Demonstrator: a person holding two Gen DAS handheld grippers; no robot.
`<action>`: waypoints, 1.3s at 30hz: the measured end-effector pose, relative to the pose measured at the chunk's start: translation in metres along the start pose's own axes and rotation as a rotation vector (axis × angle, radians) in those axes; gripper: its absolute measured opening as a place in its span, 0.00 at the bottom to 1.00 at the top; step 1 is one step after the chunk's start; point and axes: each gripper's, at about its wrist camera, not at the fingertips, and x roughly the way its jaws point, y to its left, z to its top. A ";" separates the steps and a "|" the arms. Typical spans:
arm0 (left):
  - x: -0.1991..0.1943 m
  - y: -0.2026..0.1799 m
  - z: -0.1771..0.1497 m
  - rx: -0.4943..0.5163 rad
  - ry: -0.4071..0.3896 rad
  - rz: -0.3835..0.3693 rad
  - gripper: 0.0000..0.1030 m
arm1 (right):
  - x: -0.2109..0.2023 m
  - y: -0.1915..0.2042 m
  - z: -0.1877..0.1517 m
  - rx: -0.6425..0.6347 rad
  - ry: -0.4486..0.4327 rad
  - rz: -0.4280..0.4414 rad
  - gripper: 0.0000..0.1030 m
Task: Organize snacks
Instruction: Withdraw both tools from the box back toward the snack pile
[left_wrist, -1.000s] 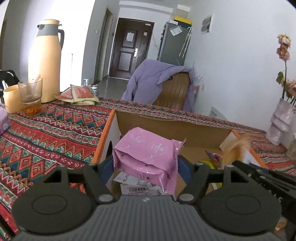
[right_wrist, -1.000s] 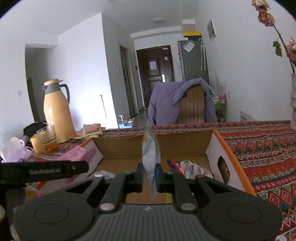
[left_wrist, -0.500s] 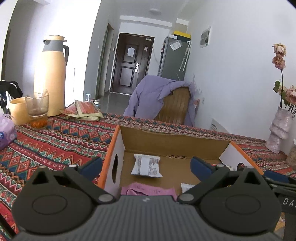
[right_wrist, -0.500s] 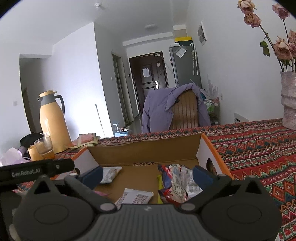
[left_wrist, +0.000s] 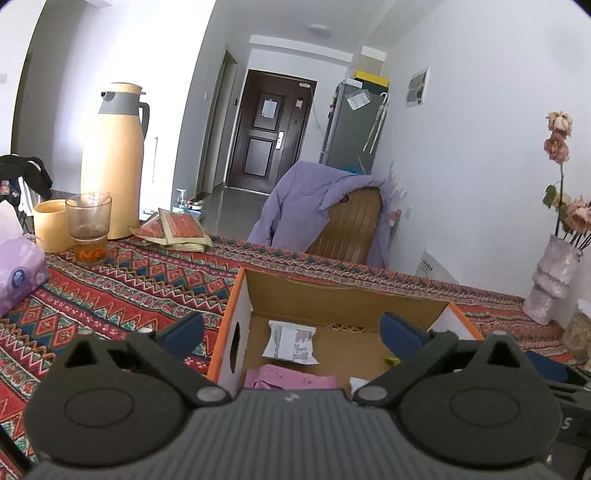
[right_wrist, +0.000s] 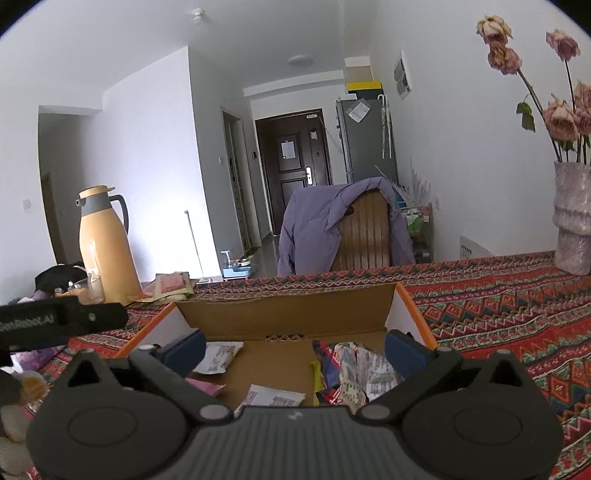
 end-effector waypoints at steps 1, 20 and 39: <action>-0.004 0.000 0.002 -0.002 -0.001 -0.004 1.00 | -0.003 0.001 0.002 -0.002 -0.001 -0.001 1.00; -0.084 -0.003 -0.028 0.067 0.003 -0.025 1.00 | -0.084 0.007 -0.012 -0.036 0.013 -0.016 1.00; -0.126 0.015 -0.099 0.111 0.104 -0.034 1.00 | -0.136 0.004 -0.074 -0.093 0.135 -0.016 1.00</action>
